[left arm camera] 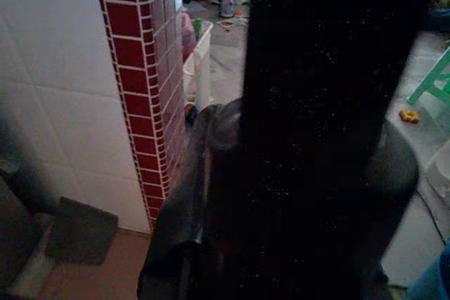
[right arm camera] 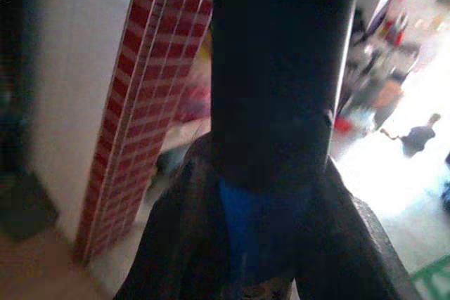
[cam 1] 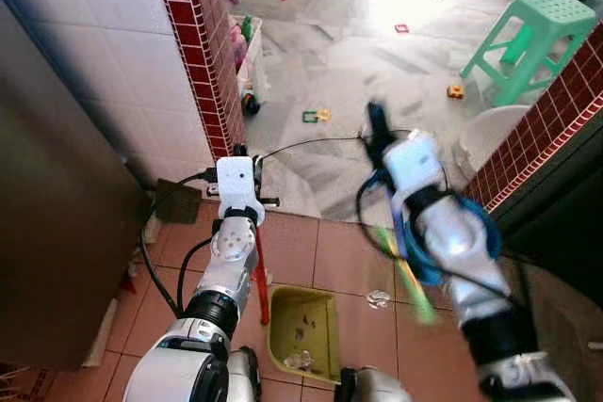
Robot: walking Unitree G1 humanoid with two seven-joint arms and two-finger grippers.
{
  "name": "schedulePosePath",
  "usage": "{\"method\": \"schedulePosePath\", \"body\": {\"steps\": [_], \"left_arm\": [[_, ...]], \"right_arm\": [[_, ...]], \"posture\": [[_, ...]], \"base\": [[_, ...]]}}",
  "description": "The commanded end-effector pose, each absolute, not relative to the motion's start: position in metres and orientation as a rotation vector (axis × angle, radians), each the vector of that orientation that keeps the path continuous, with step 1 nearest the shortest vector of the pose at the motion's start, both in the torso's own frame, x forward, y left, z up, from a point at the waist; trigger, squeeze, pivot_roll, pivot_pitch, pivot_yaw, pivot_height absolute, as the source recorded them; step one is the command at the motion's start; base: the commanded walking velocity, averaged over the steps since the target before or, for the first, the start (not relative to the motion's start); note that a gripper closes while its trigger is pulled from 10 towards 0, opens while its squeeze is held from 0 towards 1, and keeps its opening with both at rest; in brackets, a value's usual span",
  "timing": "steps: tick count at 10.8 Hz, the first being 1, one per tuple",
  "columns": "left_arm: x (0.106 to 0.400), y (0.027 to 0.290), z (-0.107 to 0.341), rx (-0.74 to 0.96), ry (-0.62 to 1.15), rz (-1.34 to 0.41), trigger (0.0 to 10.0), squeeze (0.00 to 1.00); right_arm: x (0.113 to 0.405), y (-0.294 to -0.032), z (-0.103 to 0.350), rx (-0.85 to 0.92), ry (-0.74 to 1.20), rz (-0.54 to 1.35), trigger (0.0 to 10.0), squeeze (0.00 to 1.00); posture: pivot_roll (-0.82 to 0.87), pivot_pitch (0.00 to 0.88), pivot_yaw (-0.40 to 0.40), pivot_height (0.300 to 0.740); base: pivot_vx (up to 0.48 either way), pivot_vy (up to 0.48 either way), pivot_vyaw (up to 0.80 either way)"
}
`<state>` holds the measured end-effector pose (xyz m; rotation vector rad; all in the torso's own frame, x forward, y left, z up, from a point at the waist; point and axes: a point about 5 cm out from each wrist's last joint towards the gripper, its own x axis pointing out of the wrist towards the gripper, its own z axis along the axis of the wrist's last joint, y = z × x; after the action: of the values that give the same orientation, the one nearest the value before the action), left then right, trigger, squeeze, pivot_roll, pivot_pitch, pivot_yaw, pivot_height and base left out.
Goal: Sweep floor
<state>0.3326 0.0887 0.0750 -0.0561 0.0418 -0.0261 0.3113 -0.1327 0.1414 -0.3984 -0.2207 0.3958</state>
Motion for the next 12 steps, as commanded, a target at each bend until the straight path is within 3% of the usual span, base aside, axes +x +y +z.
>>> {"method": "schedulePosePath", "body": {"steps": [1, 5, 12], "left_arm": [[0.326, 0.086, 0.06, -0.045, 0.119, -0.022, 10.0, 0.0], [0.327, 0.09, 0.059, -0.053, 0.127, 0.032, 10.0, 0.0], [0.328, 0.092, 0.057, -0.056, 0.155, 0.039, 10.0, 0.0]], "right_arm": [[0.31, -0.129, 0.145, -0.404, -0.221, 0.383, 10.0, 0.0], [0.315, -0.11, 0.157, -0.013, -0.176, 0.378, 10.0, 0.0], [0.314, -0.11, 0.198, 0.221, -0.219, 0.653, 10.0, 0.0]], "posture": [[-0.08, 0.074, -0.016, 0.74], [-0.08, 0.07, -0.02, 0.74], [-0.08, 0.064, -0.013, 0.74]], "base": [[0.0, 0.0, 0.0], [0.0, 0.0, 0.0], [0.0, 0.0, 0.0]]}}
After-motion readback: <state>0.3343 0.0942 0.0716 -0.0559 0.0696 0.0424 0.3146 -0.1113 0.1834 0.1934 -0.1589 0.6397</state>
